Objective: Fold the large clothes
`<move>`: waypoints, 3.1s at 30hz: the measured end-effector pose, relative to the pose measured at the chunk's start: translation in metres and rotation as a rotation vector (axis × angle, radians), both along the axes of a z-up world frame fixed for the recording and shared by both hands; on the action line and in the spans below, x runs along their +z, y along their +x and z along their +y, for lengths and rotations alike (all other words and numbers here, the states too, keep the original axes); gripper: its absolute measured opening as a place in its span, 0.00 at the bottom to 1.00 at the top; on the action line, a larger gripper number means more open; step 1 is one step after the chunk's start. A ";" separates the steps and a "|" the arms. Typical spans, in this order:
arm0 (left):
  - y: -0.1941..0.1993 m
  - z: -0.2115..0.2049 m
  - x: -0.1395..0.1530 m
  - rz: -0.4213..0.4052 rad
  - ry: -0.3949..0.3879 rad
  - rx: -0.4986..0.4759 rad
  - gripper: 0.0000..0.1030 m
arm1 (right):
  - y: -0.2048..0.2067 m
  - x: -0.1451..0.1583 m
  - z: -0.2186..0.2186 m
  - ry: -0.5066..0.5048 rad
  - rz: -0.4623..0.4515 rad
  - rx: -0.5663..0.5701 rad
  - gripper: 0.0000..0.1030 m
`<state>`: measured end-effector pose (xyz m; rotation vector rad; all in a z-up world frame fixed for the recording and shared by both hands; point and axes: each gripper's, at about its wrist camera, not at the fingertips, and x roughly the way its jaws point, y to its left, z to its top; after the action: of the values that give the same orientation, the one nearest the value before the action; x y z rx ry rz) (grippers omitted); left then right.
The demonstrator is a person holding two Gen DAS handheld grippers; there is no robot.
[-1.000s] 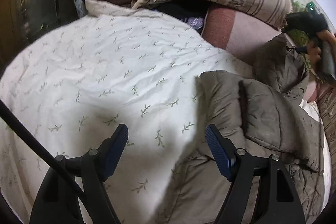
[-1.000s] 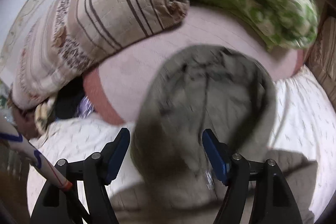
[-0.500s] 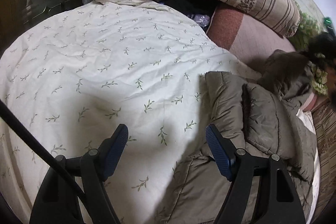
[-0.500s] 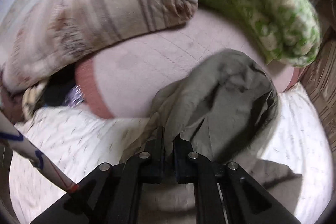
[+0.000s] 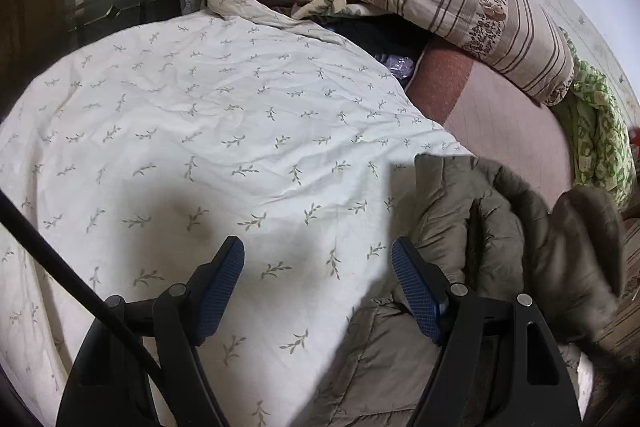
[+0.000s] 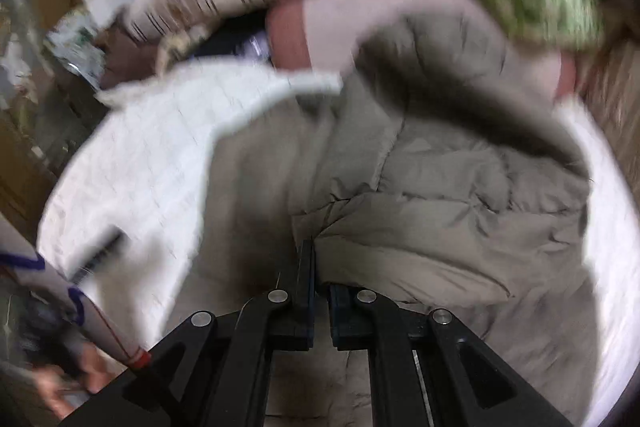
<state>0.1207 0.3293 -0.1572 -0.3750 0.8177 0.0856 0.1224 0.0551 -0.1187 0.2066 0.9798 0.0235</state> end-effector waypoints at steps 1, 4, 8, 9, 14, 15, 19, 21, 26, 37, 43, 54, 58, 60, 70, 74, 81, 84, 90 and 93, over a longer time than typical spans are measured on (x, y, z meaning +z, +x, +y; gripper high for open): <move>-0.001 0.000 0.001 0.000 0.010 0.004 0.73 | 0.006 -0.020 0.001 -0.014 0.029 -0.021 0.06; -0.002 -0.001 0.003 -0.005 0.010 -0.002 0.73 | 0.031 -0.060 -0.002 -0.018 0.081 -0.052 0.06; -0.001 -0.005 0.002 -0.004 0.029 -0.002 0.73 | 0.031 -0.046 -0.007 -0.005 0.059 -0.035 0.19; 0.000 -0.006 0.001 0.002 0.026 -0.005 0.73 | 0.024 -0.038 -0.007 0.000 0.050 -0.010 0.27; 0.000 -0.008 0.001 0.002 0.023 -0.022 0.73 | -0.026 0.010 -0.027 -0.033 -0.022 0.048 0.55; -0.001 -0.009 0.002 -0.002 0.030 -0.020 0.73 | -0.032 0.017 -0.033 -0.023 -0.024 0.050 0.55; -0.001 -0.009 0.001 0.003 0.027 -0.016 0.73 | -0.039 0.048 -0.062 -0.027 -0.064 0.011 0.55; 0.001 -0.009 -0.001 0.011 0.025 -0.015 0.73 | -0.029 0.065 -0.078 -0.092 -0.116 -0.040 0.56; 0.004 -0.016 -0.005 0.030 0.039 -0.040 0.73 | 0.052 0.064 -0.093 -0.257 -0.159 -0.172 0.56; 0.007 -0.023 -0.004 0.035 0.041 -0.082 0.73 | 0.053 -0.072 -0.105 -0.130 0.078 -0.222 0.55; 0.002 -0.026 -0.003 0.036 0.051 -0.088 0.73 | 0.043 -0.012 -0.098 -0.202 -0.041 -0.227 0.56; 0.004 -0.028 -0.007 0.044 0.063 -0.087 0.73 | 0.085 -0.058 -0.018 -0.213 0.103 -0.065 0.56; 0.005 -0.028 -0.006 0.041 0.050 -0.100 0.73 | 0.065 -0.024 -0.035 -0.136 0.015 -0.072 0.57; 0.005 -0.029 -0.006 0.040 0.048 -0.109 0.73 | 0.043 -0.004 -0.049 -0.153 -0.055 -0.110 0.58; 0.003 -0.037 -0.009 0.060 0.085 -0.131 0.73 | 0.031 -0.052 -0.124 -0.148 0.080 -0.258 0.67; -0.007 -0.036 0.000 0.041 0.090 -0.153 0.73 | -0.003 -0.011 -0.135 -0.068 0.032 -0.198 0.67; -0.059 -0.017 0.017 0.008 0.015 -0.219 0.73 | -0.139 0.025 -0.206 0.010 0.062 -0.177 0.71; -0.091 -0.002 0.014 0.032 -0.057 -0.226 0.73 | -0.202 0.021 -0.251 0.021 0.082 -0.264 0.71; -0.134 0.017 -0.013 0.133 -0.094 -0.220 0.73 | -0.279 -0.015 -0.330 0.169 0.089 -0.445 0.71; -0.136 0.021 -0.031 0.191 -0.179 -0.256 0.73 | -0.288 -0.042 -0.346 0.323 0.066 -0.465 0.71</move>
<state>-0.0155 0.3504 -0.1880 -0.4322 1.0601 -0.1943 -0.1654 -0.2904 -0.1604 0.7320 0.9703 -0.2534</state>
